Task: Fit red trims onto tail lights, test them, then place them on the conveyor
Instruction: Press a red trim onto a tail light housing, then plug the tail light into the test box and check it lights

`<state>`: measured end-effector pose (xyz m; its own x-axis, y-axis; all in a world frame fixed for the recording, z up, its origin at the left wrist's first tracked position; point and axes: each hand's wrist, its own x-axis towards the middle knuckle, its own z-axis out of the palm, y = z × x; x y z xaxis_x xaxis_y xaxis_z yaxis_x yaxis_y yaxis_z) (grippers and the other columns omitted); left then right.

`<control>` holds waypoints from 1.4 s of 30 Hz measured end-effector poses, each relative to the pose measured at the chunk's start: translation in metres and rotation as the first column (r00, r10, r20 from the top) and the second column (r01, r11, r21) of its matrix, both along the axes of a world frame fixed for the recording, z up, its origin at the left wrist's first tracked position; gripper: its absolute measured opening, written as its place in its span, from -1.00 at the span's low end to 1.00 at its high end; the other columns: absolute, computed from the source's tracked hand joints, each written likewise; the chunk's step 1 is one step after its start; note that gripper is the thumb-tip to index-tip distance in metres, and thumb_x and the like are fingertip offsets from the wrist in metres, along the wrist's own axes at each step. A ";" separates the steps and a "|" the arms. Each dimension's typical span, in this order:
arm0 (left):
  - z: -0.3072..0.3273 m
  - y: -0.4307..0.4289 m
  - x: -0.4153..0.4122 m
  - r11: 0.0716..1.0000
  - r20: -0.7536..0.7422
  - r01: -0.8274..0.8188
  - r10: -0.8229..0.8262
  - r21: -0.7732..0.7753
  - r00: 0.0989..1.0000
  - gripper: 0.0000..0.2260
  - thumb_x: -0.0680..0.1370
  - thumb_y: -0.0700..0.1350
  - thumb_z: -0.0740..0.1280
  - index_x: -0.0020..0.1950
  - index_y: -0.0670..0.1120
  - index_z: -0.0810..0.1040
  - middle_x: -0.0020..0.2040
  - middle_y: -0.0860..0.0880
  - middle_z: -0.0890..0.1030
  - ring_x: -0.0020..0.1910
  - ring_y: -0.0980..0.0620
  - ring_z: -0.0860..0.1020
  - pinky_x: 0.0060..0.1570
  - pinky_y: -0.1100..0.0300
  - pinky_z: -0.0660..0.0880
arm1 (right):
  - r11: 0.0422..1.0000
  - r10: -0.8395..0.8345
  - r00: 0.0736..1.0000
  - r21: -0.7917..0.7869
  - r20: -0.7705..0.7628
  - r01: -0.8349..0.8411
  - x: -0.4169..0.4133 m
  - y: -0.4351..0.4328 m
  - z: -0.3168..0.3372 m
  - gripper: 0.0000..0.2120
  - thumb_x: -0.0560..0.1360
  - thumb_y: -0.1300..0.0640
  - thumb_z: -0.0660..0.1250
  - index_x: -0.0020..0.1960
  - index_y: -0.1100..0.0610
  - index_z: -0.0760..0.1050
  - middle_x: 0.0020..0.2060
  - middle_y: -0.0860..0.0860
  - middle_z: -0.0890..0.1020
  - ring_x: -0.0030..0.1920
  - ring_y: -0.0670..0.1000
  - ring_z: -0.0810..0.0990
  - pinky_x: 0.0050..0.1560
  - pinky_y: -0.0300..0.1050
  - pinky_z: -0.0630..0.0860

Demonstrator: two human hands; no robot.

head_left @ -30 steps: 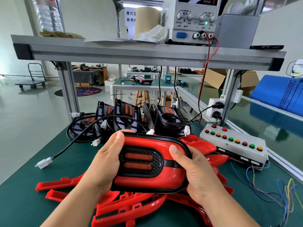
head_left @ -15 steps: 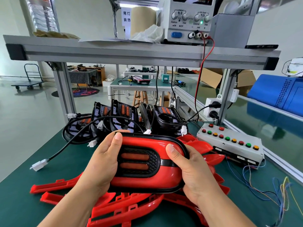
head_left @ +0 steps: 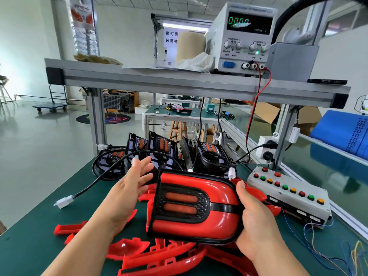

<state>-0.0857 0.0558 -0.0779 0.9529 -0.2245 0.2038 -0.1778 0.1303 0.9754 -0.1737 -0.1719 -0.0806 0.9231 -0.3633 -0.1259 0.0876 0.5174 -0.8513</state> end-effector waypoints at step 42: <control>0.170 0.054 0.000 0.879 -0.200 -0.154 0.068 -0.452 0.977 -0.78 0.66 -0.07 0.17 -0.15 0.00 0.50 -0.52 0.14 0.36 -0.59 0.22 0.31 -0.52 0.43 0.29 | 0.949 -0.025 0.906 -0.296 -0.422 -0.112 -0.114 0.007 -0.022 -0.58 0.58 -0.24 0.21 0.16 0.07 0.57 0.09 0.08 0.68 0.09 0.16 0.65 0.24 0.23 0.51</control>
